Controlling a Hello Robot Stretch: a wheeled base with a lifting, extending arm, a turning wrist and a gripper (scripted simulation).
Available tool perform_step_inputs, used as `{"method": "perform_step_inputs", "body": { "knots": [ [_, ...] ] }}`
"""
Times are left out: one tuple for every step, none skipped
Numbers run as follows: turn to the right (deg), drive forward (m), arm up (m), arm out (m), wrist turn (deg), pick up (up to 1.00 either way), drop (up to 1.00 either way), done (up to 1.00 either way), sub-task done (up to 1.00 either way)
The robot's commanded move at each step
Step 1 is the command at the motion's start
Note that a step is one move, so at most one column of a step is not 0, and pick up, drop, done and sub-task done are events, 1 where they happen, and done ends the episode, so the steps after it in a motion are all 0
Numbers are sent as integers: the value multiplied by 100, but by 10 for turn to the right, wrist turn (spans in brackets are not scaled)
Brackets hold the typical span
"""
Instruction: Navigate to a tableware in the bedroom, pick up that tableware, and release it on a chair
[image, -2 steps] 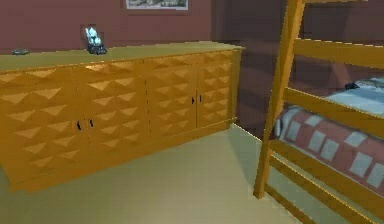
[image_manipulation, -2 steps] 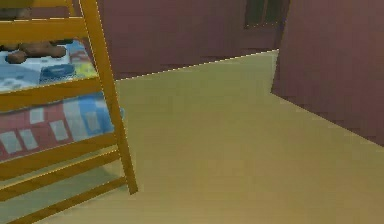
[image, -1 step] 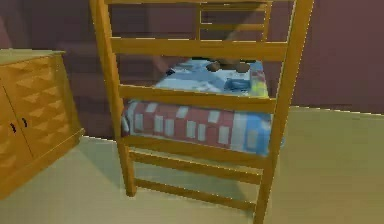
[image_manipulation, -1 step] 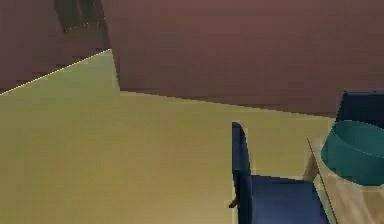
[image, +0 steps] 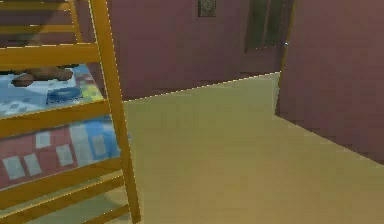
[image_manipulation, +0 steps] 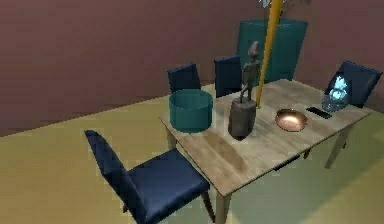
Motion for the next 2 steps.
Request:
{"method": "perform_step_inputs", "body": {
  "knots": [
    [270, 0, 0, 0, 0, 0, 0, 0, 0],
    [450, 0, 0, 0, 0, 0, 0, 0, 0]
  ]
}}
